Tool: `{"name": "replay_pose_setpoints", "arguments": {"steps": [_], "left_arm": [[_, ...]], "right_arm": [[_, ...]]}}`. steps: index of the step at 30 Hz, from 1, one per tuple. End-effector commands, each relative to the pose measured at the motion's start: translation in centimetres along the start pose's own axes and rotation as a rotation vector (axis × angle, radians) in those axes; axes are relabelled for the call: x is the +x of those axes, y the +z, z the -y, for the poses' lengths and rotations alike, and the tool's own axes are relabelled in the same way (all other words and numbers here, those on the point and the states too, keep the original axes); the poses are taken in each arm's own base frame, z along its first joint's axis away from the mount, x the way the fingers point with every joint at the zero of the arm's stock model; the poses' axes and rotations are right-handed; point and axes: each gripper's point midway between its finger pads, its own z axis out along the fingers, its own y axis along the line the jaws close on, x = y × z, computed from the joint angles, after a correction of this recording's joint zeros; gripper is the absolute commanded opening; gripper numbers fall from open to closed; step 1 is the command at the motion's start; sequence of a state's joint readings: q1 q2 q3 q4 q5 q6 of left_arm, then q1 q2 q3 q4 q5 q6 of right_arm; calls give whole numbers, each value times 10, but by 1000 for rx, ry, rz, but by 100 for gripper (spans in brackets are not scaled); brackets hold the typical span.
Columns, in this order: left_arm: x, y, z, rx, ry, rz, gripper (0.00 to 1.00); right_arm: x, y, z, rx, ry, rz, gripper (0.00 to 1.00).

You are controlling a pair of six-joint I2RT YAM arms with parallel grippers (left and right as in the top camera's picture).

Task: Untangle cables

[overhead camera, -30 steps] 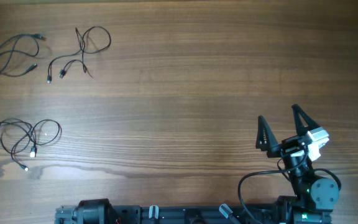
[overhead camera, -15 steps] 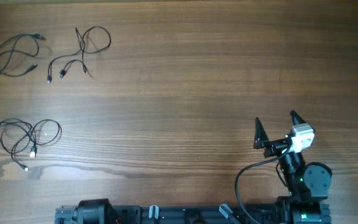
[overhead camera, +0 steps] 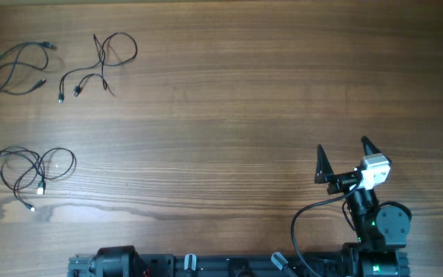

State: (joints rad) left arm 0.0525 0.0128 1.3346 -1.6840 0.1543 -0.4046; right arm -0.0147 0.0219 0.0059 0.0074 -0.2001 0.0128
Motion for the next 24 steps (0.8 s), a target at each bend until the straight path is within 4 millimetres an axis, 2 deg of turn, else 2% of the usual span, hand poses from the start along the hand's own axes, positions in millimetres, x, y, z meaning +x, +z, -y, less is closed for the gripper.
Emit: {"name": "replay_pose_setpoints", "arguments": {"steps": [1,15,18,22,24], "left_arm": [[2,-1,2,14,6,4,100],[-1,3,4,22,11,5,100],[-13,22,13,69,52,22,100],[-45,74,35,196,309,118,100],[-49,101,37,229,329,130,100]], "right_arm": [[-4,-1,2,16,-15,17,100],[-4,-1,2,16,-15,17,100],[-4,-1,2,16,-15,17,100],[-4,-1,2,16,-16,17,100],[-4,-1,2,16,-15,17,100]]}}
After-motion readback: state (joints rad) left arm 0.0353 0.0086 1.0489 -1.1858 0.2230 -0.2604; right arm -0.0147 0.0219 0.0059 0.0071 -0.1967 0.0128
